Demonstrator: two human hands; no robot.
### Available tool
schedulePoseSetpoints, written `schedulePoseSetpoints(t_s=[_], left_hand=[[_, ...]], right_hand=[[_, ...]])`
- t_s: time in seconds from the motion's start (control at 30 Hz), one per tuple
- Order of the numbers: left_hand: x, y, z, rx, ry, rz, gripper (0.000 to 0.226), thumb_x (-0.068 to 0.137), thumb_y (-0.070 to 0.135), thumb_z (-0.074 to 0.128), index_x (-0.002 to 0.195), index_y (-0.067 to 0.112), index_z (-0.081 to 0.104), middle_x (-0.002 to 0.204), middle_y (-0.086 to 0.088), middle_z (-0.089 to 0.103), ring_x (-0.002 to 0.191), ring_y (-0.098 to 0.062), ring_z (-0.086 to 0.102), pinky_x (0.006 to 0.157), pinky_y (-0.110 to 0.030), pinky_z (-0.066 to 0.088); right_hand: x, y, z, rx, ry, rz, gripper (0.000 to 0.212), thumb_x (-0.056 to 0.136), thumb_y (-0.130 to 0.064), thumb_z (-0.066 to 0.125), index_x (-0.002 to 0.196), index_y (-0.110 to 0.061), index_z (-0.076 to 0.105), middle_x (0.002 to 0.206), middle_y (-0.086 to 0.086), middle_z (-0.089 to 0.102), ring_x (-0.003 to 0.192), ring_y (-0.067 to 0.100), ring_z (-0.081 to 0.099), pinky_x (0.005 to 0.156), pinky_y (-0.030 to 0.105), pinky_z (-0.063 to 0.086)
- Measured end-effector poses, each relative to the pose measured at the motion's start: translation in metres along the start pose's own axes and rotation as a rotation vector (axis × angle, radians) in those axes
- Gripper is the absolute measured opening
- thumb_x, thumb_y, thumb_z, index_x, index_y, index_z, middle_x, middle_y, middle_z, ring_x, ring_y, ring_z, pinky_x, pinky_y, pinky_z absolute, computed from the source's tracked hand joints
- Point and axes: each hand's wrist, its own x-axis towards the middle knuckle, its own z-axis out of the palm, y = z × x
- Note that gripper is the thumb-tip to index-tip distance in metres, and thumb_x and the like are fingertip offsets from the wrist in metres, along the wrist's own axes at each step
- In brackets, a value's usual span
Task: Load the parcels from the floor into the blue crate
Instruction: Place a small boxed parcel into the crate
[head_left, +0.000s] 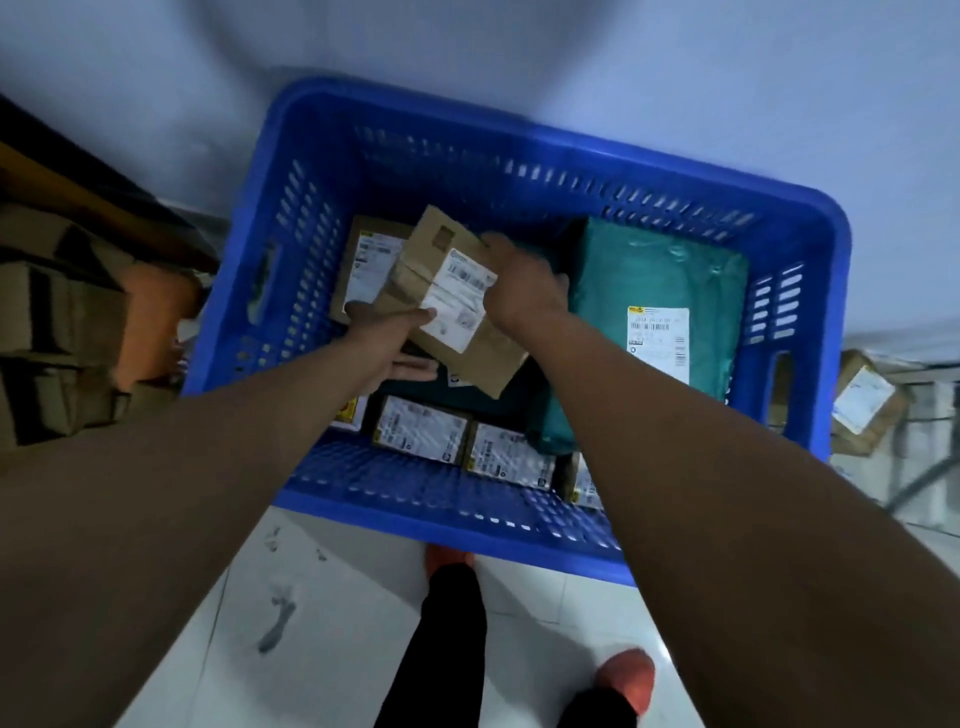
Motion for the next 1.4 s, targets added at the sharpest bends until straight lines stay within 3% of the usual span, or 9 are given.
schedulePoseSetpoints(t_s=[0.17, 0.23, 0.37, 0.6, 0.77, 0.9, 1.1, 1.3, 1.4], left_hand=[[0.012, 0.021, 0.006, 0.629, 0.212, 0.121, 0.09, 0.084, 0.043, 0.079, 0.153, 0.008, 0.032, 0.149, -0.015, 0.047, 0.127, -0.031, 0.054, 0.095, -0.039, 0.055], [0.015, 0.032, 0.006, 0.745, 0.18, 0.221, 0.079, 0.084, 0.041, 0.078, 0.145, 0.006, 0.043, 0.141, -0.015, 0.053, 0.121, -0.031, 0.058, 0.096, -0.039, 0.056], [0.025, 0.031, 0.002, 0.795, 0.215, 0.169, 0.051, 0.084, 0.035, 0.079, 0.118, 0.002, 0.061, 0.117, -0.017, 0.066, 0.083, -0.027, 0.069, 0.069, -0.034, 0.061], [0.033, 0.019, 0.012, 0.389, 0.274, 0.179, 0.04, 0.084, 0.024, 0.084, 0.106, -0.002, 0.064, 0.12, -0.024, 0.067, 0.092, -0.034, 0.071, 0.081, -0.049, 0.063], [0.035, 0.01, 0.021, 0.22, 0.239, 0.142, 0.051, 0.089, 0.021, 0.079, 0.126, -0.007, 0.059, 0.14, -0.023, 0.056, 0.09, -0.023, 0.065, 0.086, -0.043, 0.061], [0.036, 0.032, 0.03, 0.281, 0.297, 0.21, 0.065, 0.083, 0.035, 0.082, 0.131, -0.004, 0.059, 0.132, -0.015, 0.065, 0.093, -0.025, 0.071, 0.088, -0.044, 0.062], [0.038, 0.048, 0.035, 0.372, 0.214, 0.186, 0.059, 0.088, 0.021, 0.079, 0.136, -0.002, 0.054, 0.134, -0.012, 0.062, 0.088, -0.021, 0.069, 0.064, -0.027, 0.062], [0.007, 0.006, 0.037, 0.572, 0.395, 0.252, 0.103, 0.064, 0.056, 0.085, 0.144, 0.009, 0.041, 0.14, -0.011, 0.055, 0.113, -0.031, 0.063, 0.082, -0.044, 0.062], [-0.035, -0.01, 0.067, 0.841, 0.246, 0.373, 0.054, 0.078, 0.046, 0.082, 0.115, 0.012, 0.064, 0.123, -0.01, 0.067, 0.107, -0.029, 0.066, 0.084, -0.034, 0.056]], right_hand=[[-0.017, 0.026, 0.027, 0.019, 0.207, 0.157, 0.062, 0.093, -0.021, 0.055, 0.151, -0.033, 0.037, 0.164, 0.013, 0.019, 0.151, 0.035, 0.013, 0.122, 0.046, 0.02], [-0.04, 0.029, 0.043, 0.15, 0.33, 0.252, 0.069, 0.085, -0.016, 0.054, 0.151, -0.023, 0.036, 0.161, 0.017, 0.025, 0.147, 0.037, 0.022, 0.119, 0.047, 0.026], [-0.086, 0.031, 0.076, 0.173, 0.487, 0.237, 0.064, 0.075, -0.01, 0.053, 0.139, -0.012, 0.049, 0.137, 0.015, 0.05, 0.124, 0.035, 0.045, 0.101, 0.047, 0.043], [-0.075, 0.037, 0.071, -0.109, 0.156, 0.016, 0.02, 0.088, -0.013, 0.057, 0.103, -0.007, 0.068, 0.108, 0.013, 0.063, 0.102, 0.034, 0.06, 0.07, 0.033, 0.046], [-0.064, 0.035, 0.056, -0.071, -0.151, 0.009, 0.037, 0.094, -0.039, 0.049, 0.118, -0.018, 0.068, 0.118, 0.011, 0.069, 0.108, 0.031, 0.065, 0.077, 0.032, 0.046], [-0.046, 0.042, 0.057, 0.018, -0.165, 0.052, 0.057, 0.096, -0.045, 0.046, 0.149, -0.024, 0.04, 0.142, 0.012, 0.051, 0.128, 0.034, 0.049, 0.096, 0.043, 0.047], [-0.032, 0.037, 0.053, 0.081, -0.207, 0.125, 0.052, 0.097, -0.035, 0.044, 0.148, -0.023, 0.04, 0.14, 0.014, 0.051, 0.127, 0.035, 0.049, 0.1, 0.045, 0.047], [-0.042, 0.035, 0.042, 0.122, -0.117, 0.157, 0.026, 0.091, -0.014, 0.05, 0.108, -0.007, 0.069, 0.116, 0.014, 0.07, 0.102, 0.03, 0.067, 0.076, 0.03, 0.05], [-0.055, 0.043, 0.016, 0.146, -0.011, 0.174, 0.024, 0.088, -0.016, 0.053, 0.101, -0.009, 0.072, 0.109, 0.013, 0.072, 0.098, 0.032, 0.068, 0.072, 0.026, 0.043]])
